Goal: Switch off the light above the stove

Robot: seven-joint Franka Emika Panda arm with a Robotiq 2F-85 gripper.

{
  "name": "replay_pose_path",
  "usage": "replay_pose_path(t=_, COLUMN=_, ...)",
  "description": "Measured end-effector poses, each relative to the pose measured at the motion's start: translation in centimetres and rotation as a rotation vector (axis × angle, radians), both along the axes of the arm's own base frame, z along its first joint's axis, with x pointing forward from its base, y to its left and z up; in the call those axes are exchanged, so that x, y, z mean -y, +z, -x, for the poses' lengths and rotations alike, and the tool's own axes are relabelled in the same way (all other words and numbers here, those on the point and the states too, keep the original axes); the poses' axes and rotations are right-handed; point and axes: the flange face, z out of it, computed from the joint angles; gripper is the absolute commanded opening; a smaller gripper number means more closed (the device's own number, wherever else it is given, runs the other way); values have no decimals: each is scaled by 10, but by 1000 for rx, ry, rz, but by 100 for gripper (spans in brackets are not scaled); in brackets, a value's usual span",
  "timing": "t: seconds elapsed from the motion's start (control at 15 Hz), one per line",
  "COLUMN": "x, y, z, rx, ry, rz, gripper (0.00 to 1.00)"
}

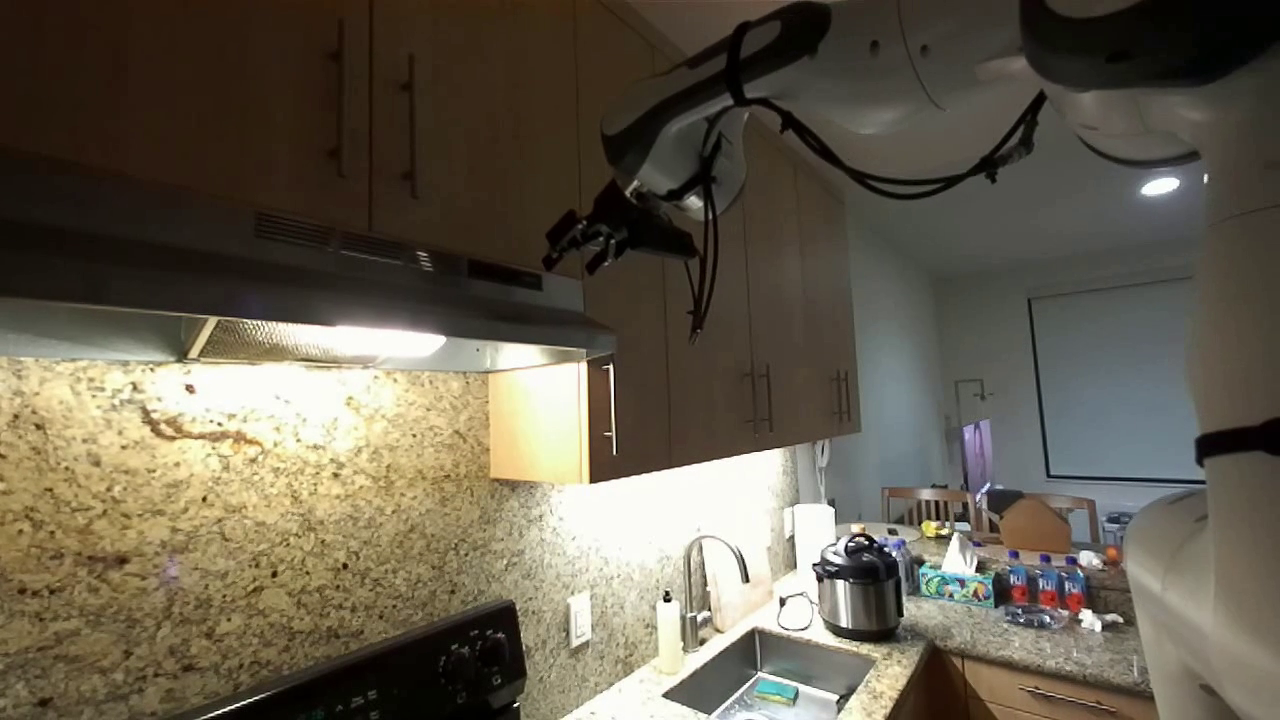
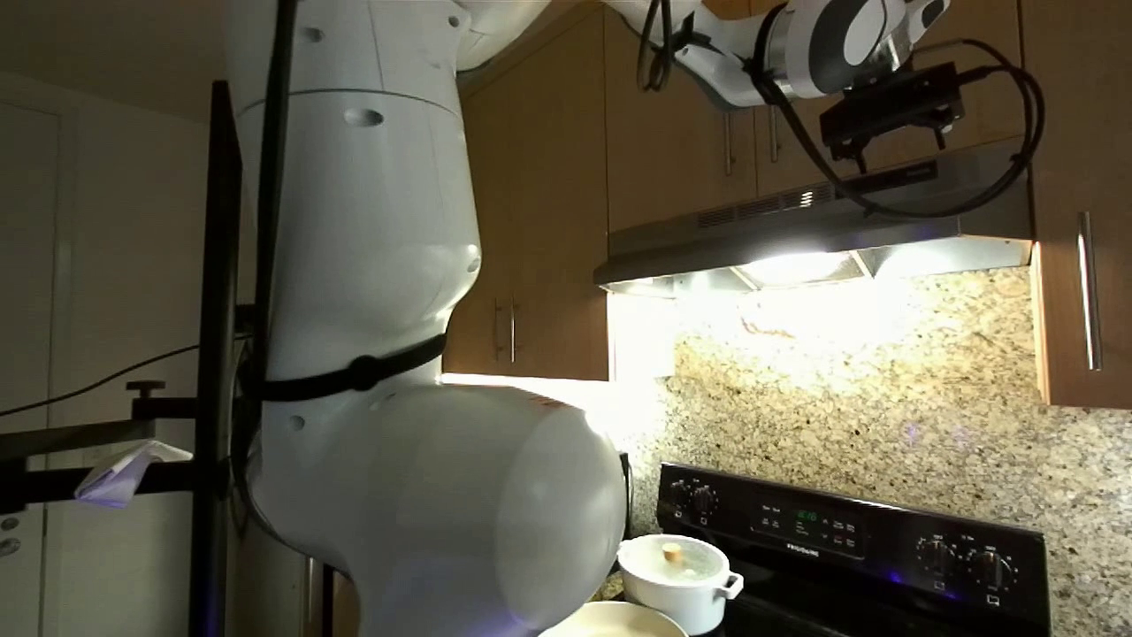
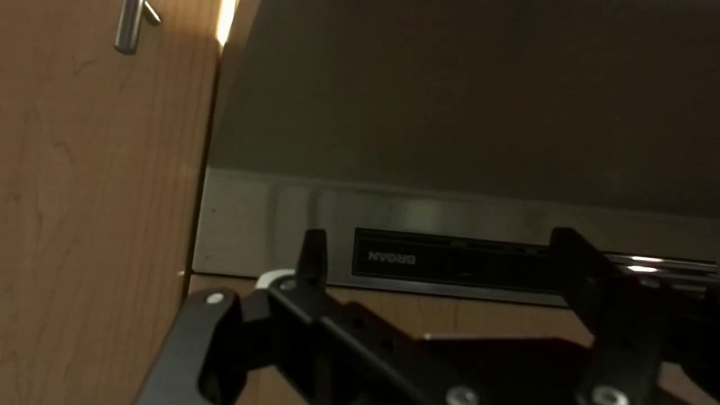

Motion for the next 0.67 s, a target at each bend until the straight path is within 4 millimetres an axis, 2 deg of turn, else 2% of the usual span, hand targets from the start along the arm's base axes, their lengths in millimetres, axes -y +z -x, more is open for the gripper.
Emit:
replay_pose_path(t=0.47, x=6, y=5, z=-32, rx=-58, ry=83, rz=-1, gripper=100)
replay_pose_path(t=0.67, x=5, y=4, z=-35, rx=-62, ry=81, rz=5, gripper=100)
